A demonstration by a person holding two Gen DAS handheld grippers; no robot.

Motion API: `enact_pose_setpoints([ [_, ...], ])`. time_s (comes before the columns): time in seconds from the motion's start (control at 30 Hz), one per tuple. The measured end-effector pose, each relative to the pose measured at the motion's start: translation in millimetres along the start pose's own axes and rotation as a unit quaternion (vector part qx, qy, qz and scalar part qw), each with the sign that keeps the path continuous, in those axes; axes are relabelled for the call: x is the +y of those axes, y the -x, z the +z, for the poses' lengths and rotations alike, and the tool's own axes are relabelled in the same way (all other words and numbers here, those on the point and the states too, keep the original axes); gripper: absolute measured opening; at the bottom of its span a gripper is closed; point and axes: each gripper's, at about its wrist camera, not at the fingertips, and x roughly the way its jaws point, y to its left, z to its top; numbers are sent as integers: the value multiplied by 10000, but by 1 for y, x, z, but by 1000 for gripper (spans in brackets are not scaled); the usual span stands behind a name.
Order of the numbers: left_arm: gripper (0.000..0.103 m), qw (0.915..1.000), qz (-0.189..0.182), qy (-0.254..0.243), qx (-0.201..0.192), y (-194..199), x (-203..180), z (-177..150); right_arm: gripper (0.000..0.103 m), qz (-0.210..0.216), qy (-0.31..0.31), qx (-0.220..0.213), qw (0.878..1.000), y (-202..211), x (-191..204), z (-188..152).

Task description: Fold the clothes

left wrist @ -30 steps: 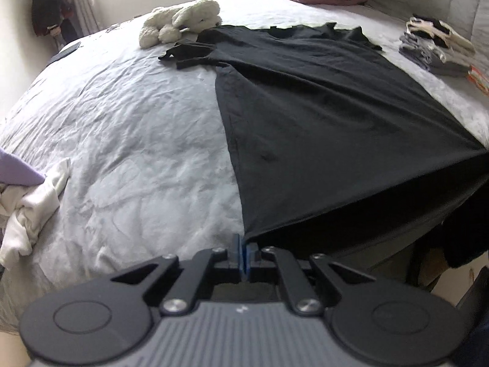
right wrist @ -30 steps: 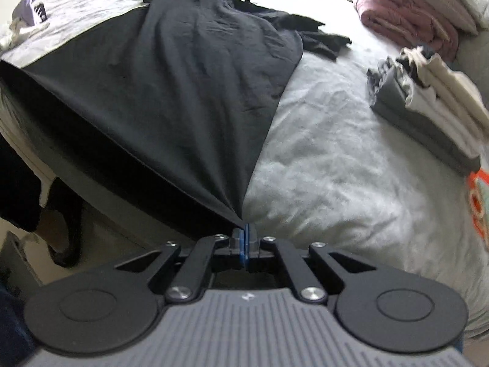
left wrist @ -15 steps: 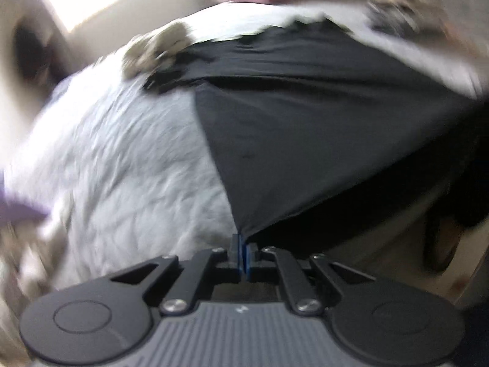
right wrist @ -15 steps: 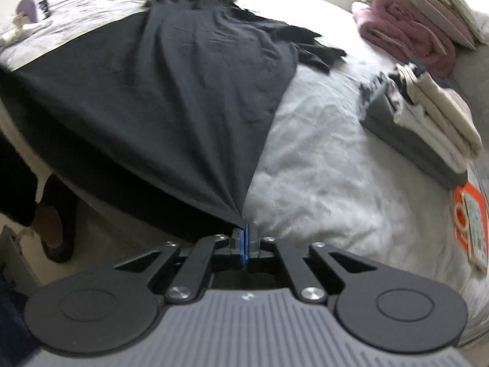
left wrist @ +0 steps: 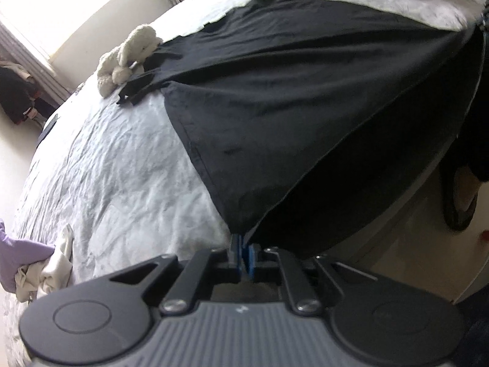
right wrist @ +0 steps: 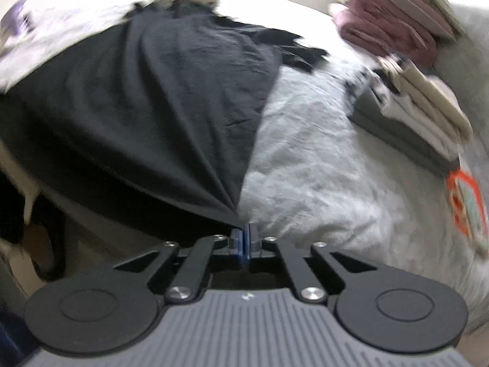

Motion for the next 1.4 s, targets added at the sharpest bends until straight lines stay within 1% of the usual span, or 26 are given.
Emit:
enact_pose_setpoints([
  [0.07, 7, 9999, -43, -93, 24, 0, -3, -1, 0, 68, -440, 40, 9990, 0, -7, -1],
  [0.1, 7, 9998, -61, -156, 48, 0, -4, -2, 0, 86, -554, 47, 9984, 0, -8, -1],
  [0.17, 6, 9994, -101, -312, 66, 0, -8, -4, 0, 84, -602, 36, 9981, 2, -8, -2],
  [0.2, 3, 9991, -122, -391, 74, 0, -10, -4, 0, 84, -626, 31, 9980, 2, -7, -2],
  [0.27, 3, 9986, -164, -498, 16, 5, -11, -6, 0, 83, -675, 20, 9977, 3, -7, -3],
  [0.37, 3, 9987, -192, -478, -35, 9, -7, -9, 1, 90, -633, 24, 9979, 4, -6, -4],
  [0.43, 3, 9985, -211, -512, -58, 10, -8, -9, 1, 13, -578, -11, 9983, 4, -6, -3],
  [0.53, 6, 9974, -139, -703, -6, 7, -14, -8, 1, -149, -531, -107, 9984, 7, -5, 0],
  [0.63, 6, 9960, -63, -893, 34, 4, -20, -8, 1, -102, -522, -113, 9985, 7, -6, -1],
  [0.73, 4, 9980, -51, -628, -69, 8, -12, -8, 1, 15, -531, -240, 9983, 11, -7, -3],
  [0.77, 3, 9989, -13, -465, -109, 10, -8, -8, 3, 25, -550, -236, 9982, 10, -7, -3],
  [0.8, 3, 9995, 37, -294, -142, 12, -4, -8, 8, 34, -569, -231, 9981, 10, -7, -4],
  [0.87, 3, 9997, 17, 151, -188, 15, 6, -10, 11, 40, -570, -218, 9981, 8, -6, -4],
  [0.9, 3, 9991, 0, 379, -209, 16, 11, -11, 13, 22, -520, -205, 9984, 7, -3, -4],
  [0.97, 3, 9962, -33, 835, -252, 19, 22, -13, 19, -24, -399, -150, 9991, 4, 2, -4],
  [1.03, 3, 9924, -120, 1185, -298, 21, 30, -17, 30, -104, -236, -48, 9997, 0, 7, -5],
  [1.07, 3, 9908, -164, 1312, -302, 21, 33, -19, 31, -136, -133, 13, 9998, -2, 9, -6],
  [1.13, 3, 9879, -210, 1505, -294, 20, 37, -22, 31, -178, 113, 136, 9997, -7, 16, -8],
  [1.23, 3, 9869, -156, 1582, -274, 19, 38, -23, 30, -252, 468, 262, 9982, -11, 25, -12],
  [1.27, 3, 9865, -134, 1609, -274, 19, 40, -23, 28, -240, 540, 287, 9978, -11, 27, -12],
  [1.3, 3, 9856, -143, 1664, -277, 18, 42, -23, 18, -191, 571, 316, 9977, -11, 27, -13],
  [1.33, 3, 9845, -159, 1724, -281, 18, 44, -23, 14, -142, 602, 344, 9975, -10, 27, -13],
  [1.4, 3, 9821, -207, 1853, -282, 17, 49, -23, 14, -91, 696, 354, 9969, -8, 29, -13],
])
